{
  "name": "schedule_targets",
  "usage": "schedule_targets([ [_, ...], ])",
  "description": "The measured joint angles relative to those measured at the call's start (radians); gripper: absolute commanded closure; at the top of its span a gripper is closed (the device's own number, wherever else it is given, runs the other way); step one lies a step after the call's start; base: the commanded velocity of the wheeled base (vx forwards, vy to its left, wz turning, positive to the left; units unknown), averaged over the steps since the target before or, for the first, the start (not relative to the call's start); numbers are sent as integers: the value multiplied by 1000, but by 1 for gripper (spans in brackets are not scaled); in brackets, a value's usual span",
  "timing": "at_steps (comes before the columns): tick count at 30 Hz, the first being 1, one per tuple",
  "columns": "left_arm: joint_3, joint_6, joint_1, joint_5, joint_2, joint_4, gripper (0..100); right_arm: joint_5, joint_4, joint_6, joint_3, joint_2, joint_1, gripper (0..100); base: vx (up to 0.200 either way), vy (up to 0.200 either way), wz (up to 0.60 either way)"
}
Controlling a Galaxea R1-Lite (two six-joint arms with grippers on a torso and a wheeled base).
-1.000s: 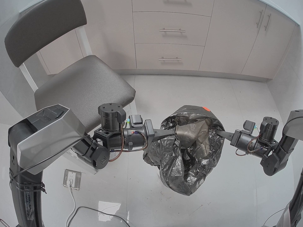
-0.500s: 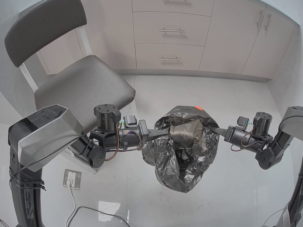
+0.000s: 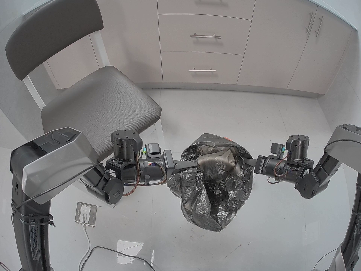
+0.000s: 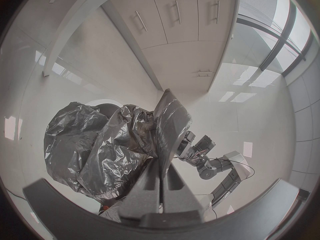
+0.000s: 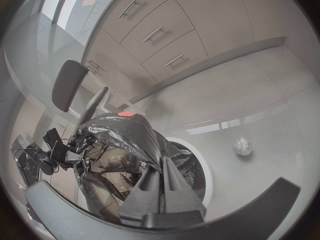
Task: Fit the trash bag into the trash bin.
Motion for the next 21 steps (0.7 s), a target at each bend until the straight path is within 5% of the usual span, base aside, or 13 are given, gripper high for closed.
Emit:
schedule_targets([
  [21, -15, 78, 6, 1, 68, -1, 100, -131, 49, -94, 59, -4, -15, 100, 0, 0, 0],
])
